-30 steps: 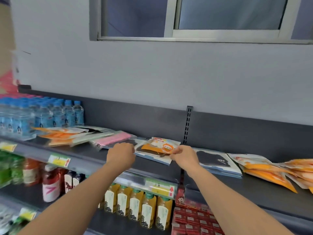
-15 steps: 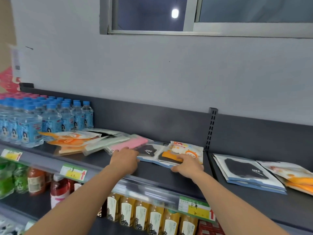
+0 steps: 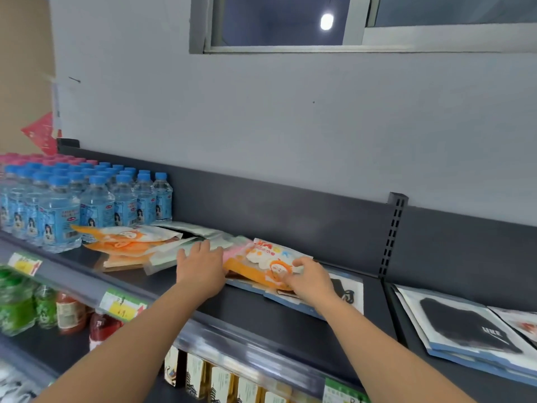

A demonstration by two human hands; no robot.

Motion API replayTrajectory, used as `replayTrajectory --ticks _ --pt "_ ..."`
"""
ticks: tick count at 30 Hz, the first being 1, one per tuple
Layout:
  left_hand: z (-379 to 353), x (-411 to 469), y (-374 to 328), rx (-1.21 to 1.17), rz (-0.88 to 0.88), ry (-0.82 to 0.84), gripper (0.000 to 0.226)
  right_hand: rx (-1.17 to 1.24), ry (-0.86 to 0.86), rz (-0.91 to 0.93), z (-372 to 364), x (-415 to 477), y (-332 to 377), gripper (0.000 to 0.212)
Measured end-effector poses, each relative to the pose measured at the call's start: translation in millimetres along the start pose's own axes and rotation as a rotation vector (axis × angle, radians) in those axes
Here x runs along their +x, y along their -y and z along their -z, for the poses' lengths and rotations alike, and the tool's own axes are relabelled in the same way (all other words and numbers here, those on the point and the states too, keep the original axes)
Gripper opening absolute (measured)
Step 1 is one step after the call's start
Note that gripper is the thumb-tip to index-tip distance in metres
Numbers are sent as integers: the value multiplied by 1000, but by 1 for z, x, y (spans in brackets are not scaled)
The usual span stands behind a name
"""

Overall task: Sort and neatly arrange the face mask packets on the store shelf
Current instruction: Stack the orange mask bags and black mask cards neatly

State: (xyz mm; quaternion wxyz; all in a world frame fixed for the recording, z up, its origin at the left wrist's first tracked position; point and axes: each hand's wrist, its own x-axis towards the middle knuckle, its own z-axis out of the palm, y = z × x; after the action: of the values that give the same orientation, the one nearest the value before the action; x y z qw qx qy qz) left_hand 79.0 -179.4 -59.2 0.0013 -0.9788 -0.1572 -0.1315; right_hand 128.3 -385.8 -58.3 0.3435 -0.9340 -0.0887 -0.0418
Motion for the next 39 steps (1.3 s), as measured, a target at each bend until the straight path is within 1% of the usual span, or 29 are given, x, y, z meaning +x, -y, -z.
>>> replayTrajectory --ticks 1,2,4,5,6,9,11,12,14,15,16,17,18,19,21,22,24,26,27,29,31,33,34,36,37,39 --pt "-3 2 8 16 61 44 63 -66 42 -33 -3 3 1 62" --pt "-6 5 15 20 115 87 74 -120 88 -51 -6 5 3 67" --pt "-11 11 27 2 172 148 84 -159 126 -42 -11 10 10 63" --pt "-11 13 30 3 160 154 82 -125 126 -30 -13 12 13 60" --pt "-10 14 31 17 132 132 75 -75 125 -23 -16 14 17 58" --pt "-1 16 29 18 9 4 45 16 121 -16 -27 22 29 64" --pt "3 19 30 -43 -94 -10 34 105 102 -3 -36 27 39 67" --pt "6 21 34 -92 -125 -18 32 168 98 -11 -40 29 45 67" --pt "13 27 47 -142 -122 -74 43 242 72 -41 -48 34 57 67" --pt "17 31 57 -107 -108 -116 48 243 54 -59 -53 38 62 71" --pt "21 35 68 -42 -85 -146 49 219 51 -81 -57 39 69 80" --pt "24 39 80 30 -39 -125 51 189 60 -96 -61 42 73 91" --pt "24 42 94 75 30 -59 56 157 78 -115 -64 43 77 99" --pt "23 45 108 86 104 39 64 141 92 -122 -69 47 78 96" --pt "17 50 132 37 194 226 77 143 120 -101 -75 51 82 78" --pt "15 52 140 3 190 291 82 151 130 -86 -78 51 84 74" --pt "13 59 150 -25 123 323 90 164 144 -62 -81 50 92 78" --pt "15 66 154 -8 53 308 83 227 195 -42 -86 50 99 84" --pt "17 69 157 15 25 284 73 251 217 -25 -90 52 102 83" --pt "18 70 162 74 -27 204 47 250 225 8 -97 54 108 84" --pt "18 65 162 114 -33 89 28 228 208 10 -103 56 113 89" --pt "19 59 161 100 19 -50 22 211 191 -3 -104 54 116 95" --pt "20 58 162 57 45 -119 19 188 170 -7 -103 51 119 96" --pt "23 58 165 -123 81 -197 18 155 113 -8 -100 50 121 94" --pt "24 58 165 -223 82 -182 21 161 85 -13 -100 52 121 95" --pt "24 58 162 -390 39 -60 30 267 41 -59 -100 53 121 94"
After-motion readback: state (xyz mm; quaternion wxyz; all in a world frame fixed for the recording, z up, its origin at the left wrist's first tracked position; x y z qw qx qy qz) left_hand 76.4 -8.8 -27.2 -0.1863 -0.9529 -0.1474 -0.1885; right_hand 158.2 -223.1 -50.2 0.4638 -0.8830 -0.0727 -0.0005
